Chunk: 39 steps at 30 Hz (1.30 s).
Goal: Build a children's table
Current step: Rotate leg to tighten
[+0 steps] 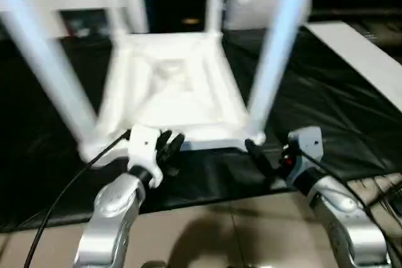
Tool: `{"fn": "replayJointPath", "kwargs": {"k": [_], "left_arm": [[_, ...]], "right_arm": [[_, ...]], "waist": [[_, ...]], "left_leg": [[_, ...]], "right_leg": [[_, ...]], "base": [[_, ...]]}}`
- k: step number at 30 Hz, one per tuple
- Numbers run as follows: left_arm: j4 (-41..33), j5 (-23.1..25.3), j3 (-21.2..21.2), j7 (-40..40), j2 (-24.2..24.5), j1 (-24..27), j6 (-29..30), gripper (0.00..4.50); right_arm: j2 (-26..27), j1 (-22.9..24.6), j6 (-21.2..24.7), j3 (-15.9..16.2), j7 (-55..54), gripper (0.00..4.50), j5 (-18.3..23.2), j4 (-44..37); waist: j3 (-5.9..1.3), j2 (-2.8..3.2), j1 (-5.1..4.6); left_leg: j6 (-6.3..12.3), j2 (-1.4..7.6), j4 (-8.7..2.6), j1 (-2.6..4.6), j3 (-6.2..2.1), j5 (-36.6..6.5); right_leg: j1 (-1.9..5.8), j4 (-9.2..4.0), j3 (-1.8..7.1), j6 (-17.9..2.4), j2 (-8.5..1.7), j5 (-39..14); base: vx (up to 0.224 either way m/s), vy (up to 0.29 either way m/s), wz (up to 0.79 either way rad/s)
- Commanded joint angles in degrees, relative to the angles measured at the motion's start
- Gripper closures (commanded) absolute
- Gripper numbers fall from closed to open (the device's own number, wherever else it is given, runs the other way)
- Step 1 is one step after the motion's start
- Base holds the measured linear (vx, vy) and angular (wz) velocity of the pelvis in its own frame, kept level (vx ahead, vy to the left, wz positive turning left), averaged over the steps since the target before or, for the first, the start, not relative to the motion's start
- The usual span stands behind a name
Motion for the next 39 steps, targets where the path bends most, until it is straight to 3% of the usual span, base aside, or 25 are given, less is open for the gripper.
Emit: {"fn": "replayJointPath", "kwargs": {"k": [1, 2, 3, 4, 5, 6, 7, 8, 9, 10, 11, 12, 13, 14, 15, 16, 17, 22, 24, 26, 28, 34, 36, 38, 39], "left_arm": [[-2.33, -0.71, 0.23, 1.46, -0.28, -0.11, 1.44, 3.06], [-2.58, -0.62, 0.37, 1.89, -0.36, 0.15, 1.92, 3.06], [-3.11, -0.70, 0.80, 2.19, -0.60, 0.80, 2.69, 3.06], [-3.14, -0.94, 0.89, 2.02, -0.66, 0.92, 2.64, 2.88], [-3.16, -1.41, 0.78, 0.91, 0.14, 1.70, 2.06, 2.77], [-3.16, -1.41, 0.78, 0.91, 0.14, 1.70, 2.06, 2.71], [-3.26, -1.35, 0.82, 0.79, 0.46, 1.84, 2.15, 2.67], [-3.09, -1.68, 0.68, -0.07, 1.08, 2.22, 1.62, 2.57], [-2.62, -2.15, 0.72, -0.74, 1.56, 2.59, 0.58, 2.43], [-2.28, -2.36, 0.62, -1.18, 1.81, 2.65, -0.07, 2.33], [-2.20, -2.42, 0.60, -1.29, 1.87, 2.66, -0.24, 2.27], [-1.83, -2.51, 0.61, -1.40, 2.08, 2.68, -0.79, 2.21], [-1.69, -2.61, 0.68, -1.48, 2.25, 2.70, -1.01, 2.11], [-1.24, -3.30, 1.08, -1.80, 2.15, 2.75, -1.38, 1.89], [-1.21, -3.56, 1.24, -1.94, 2.14, 2.80, -1.39, 1.89], [-0.58, -3.30, 1.22, -2.07, 2.35, 2.68, -2.11, 1.84], [0.82, -3.19, 1.47, -2.47, 2.78, 2.54, -3.25, 1.78], [5.36, -3.51, 2.62, -3.47, 4.10, 2.16, -6.66, 1.41], [8.60, -3.87, 3.59, -4.01, 4.43, 1.45, -8.84, 1.23], [13.41, -4.24, 4.57, -4.61, 4.91, 0.18, -11.82, 1.02], [19.30, -3.94, 4.94, -5.11, 5.44, -1.30, -15.49, 1.02], [25.25, -4.48, 4.66, -8.00, 5.60, -2.11, -21.44, 1.02], [31.70, -4.96, 5.58, -10.37, 6.59, -3.54, -25.80, 1.02], [43.55, -5.69, 7.45, -13.86, 8.30, -6.87, -33.49, 1.02], [47.97, -6.19, 8.45, -15.49, 9.40, -8.60, -35.78, 1.02]], "right_arm": [[0.10, 0.10, 0.48, -0.18, 0.22, 0.00, 0.84, -1.15], [0.00, 0.28, 0.63, -0.01, 0.18, 0.00, 0.71, -1.26], [-0.39, 1.10, 1.49, 0.57, 0.21, 0.00, 0.28, -2.27], [-0.39, 1.28, 1.56, 0.62, 0.02, 0.00, 0.11, -2.51], [0.59, 2.15, 0.68, 0.04, -1.04, 0.00, 0.84, -3.75], [0.59, 2.15, 0.68, 0.04, -1.04, 0.00, 0.84, -3.75], [0.53, 2.34, 0.58, 0.17, -1.04, 0.00, 0.79, -4.01], [0.22, 2.61, 0.15, 0.44, -0.82, 0.00, 0.56, -4.14], [0.00, 3.04, -1.10, 0.29, -0.80, 0.00, 0.18, -3.80], [0.10, 3.07, -1.62, -0.22, -1.46, 0.00, -0.16, -3.45], [0.13, 3.08, -1.75, -0.35, -1.63, 0.00, -0.24, -3.35], [0.36, 3.07, -2.10, -0.86, -2.09, 0.00, -0.22, -3.15], [0.59, 3.04, -2.11, -1.13, -2.47, 0.00, -0.18, -3.14], [0.21, 3.07, -3.29, -0.89, -3.53, 0.00, -1.95, -3.31], [0.10, 3.14, -3.55, -0.73, -3.90, 0.00, -2.52, -3.46], [0.13, 3.21, -3.42, -0.72, -3.32, 0.00, -1.91, -3.60], [-0.06, 3.28, -3.23, -0.45, -2.12, 0.00, -1.16, -3.64], [-0.28, 2.88, -2.39, -0.46, -0.36, 0.00, 0.98, -2.57], [-0.55, 2.73, -2.46, -0.30, -0.47, 0.00, 0.63, -2.27], [-0.63, 2.52, -3.55, 0.00, -0.32, 0.00, 0.34, -2.06], [-0.45, 2.23, -3.59, 0.18, -0.53, 0.00, 0.14, -2.13], [-0.01, 3.19, -4.39, 0.53, -1.11, 0.00, -0.40, -2.48], [0.61, 3.63, -4.98, -0.02, -1.54, 0.00, 0.12, -2.58], [1.53, 4.23, -5.61, -1.35, -1.31, 0.00, 2.20, -2.53], [1.84, 4.62, -6.30, -2.13, -0.34, 0.00, 3.80, -2.46]], "waist": [[-2.37, 1.29, -0.94], [-2.26, 1.70, -1.16], [-1.78, 1.05, -1.69], [-1.08, 0.35, -1.90], [-0.89, 0.24, -2.15], [-0.54, -0.25, -3.03], [-0.87, 0.58, -3.81], [-1.32, 1.78, -4.82], [-1.48, 1.76, -4.98], [-1.64, 1.82, -5.03], [-1.00, 0.35, -5.55], [-0.93, -0.43, -5.40], [-0.67, -0.88, -5.35], [-1.72, -0.88, -5.43], [-2.07, -0.85, -5.22], [-2.45, -0.17, -4.84], [-2.64, -0.50, -4.95], [-3.17, -0.26, -4.33], [-3.67, -0.78, -4.33], [-3.51, -0.41, -3.81], [-3.29, -0.39, -3.42], [-2.88, -0.29, -3.21], [-2.29, -0.28, -3.22], [-1.36, -0.56, -3.99], [-1.24, -0.44, -4.11]], "left_leg": [[4.16, 8.32, -6.76, 1.38, -1.77, -10.32], [0.55, 8.95, -7.74, 1.85, -1.38, -18.92], [-0.80, 8.47, -8.13, 1.80, -0.92, -22.72], [-2.18, 6.41, -7.52, 2.75, -0.04, -28.17], [-2.07, 5.42, -6.92, 3.31, 0.13, -28.98], [-1.00, 4.01, -5.62, 4.18, 0.58, -28.50], [-0.35, 4.15, -5.54, 3.63, 0.13, -26.96], [-0.25, 5.92, -7.04, 2.35, -1.04, -29.46], [-0.26, 7.73, -8.70, 0.54, -2.06, -31.47], [-1.03, 9.76, -11.02, -0.17, -3.05, -36.77], [-2.23, 7.03, -9.64, 0.87, -1.81, -36.09], [-1.78, 4.89, -8.12, 1.20, -1.37, -31.93], [-0.18, 2.20, -4.68, 2.79, -0.09, -22.45], [1.16, 1.75, -4.39, 1.35, -0.02, -14.67], [1.58, 2.51, -5.61, -0.36, -0.52, -12.07], [1.94, 4.05, -6.35, -0.27, -1.05, -10.77], [2.67, 4.62, -6.53, -0.30, -0.96, -9.86], [4.69, 5.13, -6.35, -0.73, -0.66, -3.90], [5.59, 5.14, -6.01, -1.13, -0.77, 0.06], [8.35, 5.05, -5.73, -1.01, -0.50, 3.64], [8.33, 4.82, -5.91, -0.88, -0.32, 1.41], [3.77, 5.31, -6.73, -0.36, -0.22, -6.37], [2.67, 4.79, -7.34, 0.45, -0.15, -13.33], [0.87, 4.00, -7.41, 3.07, -0.18, -25.70], [0.83, 3.69, -7.17, 3.90, -0.17, -27.39]], "right_leg": [[2.30, -6.18, 5.41, -0.33, -3.91, -19.49], [2.30, -5.58, 6.34, -0.67, -3.48, -14.88], [2.29, -5.87, 6.64, -0.44, -3.52, -15.61], [1.72, -7.65, 6.73, 1.02, -4.08, -24.85], [1.30, -8.64, 6.38, 2.30, -4.34, -30.94], [0.71, -11.04, 4.67, 6.29, -4.13, -40.97], [2.05, -11.77, 3.37, 8.44, -4.39, -42.17], [4.08, -10.25, 3.16, 8.34, -4.05, -36.11], [5.65, -6.86, 4.83, 7.25, -3.94, -29.35], [6.26, -2.63, 7.35, 4.09, -3.89, -18.12], [3.90, -5.60, 8.43, 2.12, -4.81, -22.12], [2.96, -7.80, 8.45, 3.35, -5.62, -32.34], [0.85, -11.06, 7.60, 6.11, -6.42, -48.71], [2.52, -10.64, 7.30, 7.37, -6.54, -48.44], [3.78, -9.31, 7.57, 7.18, -6.01, -43.23], [3.07, -8.51, 7.87, 5.50, -5.04, -33.81], [2.80, -7.61, 8.26, 3.05, -4.55, -26.13], [3.18, -5.51, 9.03, -3.31, -4.74, -13.70], [3.58, -4.48, 9.10, -4.64, -4.71, -8.08], [3.36, -4.05, 9.06, -6.84, -4.81, -3.43], [3.42, -4.76, 9.00, -5.64, -4.84, -7.75], [3.10, -6.00, 9.25, -2.91, -5.16, -18.04], [3.13, -7.06, 8.90, -0.55, -4.99, -27.22], [2.47, -9.41, 7.33, 4.85, -4.44, -43.54], [2.33, -10.02, 6.72, 5.72, -4.32, -46.03]], "base": [[0.000, 0.000, 0.00], [0.000, 0.000, 0.00], [-0.023, 0.045, 0.19], [0.000, 0.000, 0.00], [0.000, 0.000, 0.00], [0.000, 0.000, 0.00], [0.000, 0.000, 0.00], [0.000, 0.000, 0.00], [0.000, 0.000, 0.00], [0.000, 0.000, 0.00], [0.000, 0.000, 0.00], [0.000, 0.000, 0.00], [0.000, 0.000, 0.00], [0.000, 0.000, 0.00], [0.060, -0.013, -0.06], [0.070, -0.012, -0.02], [0.070, -0.012, -0.02], [0.049, -0.005, 0.05], [0.063, -0.001, 0.03], [0.000, 0.000, 0.00], [0.000, 0.000, 0.00], [0.000, 0.000, 0.00], [0.000, 0.000, 0.00], [0.000, 0.000, 0.00], [0.000, 0.000, 0.00]]}}
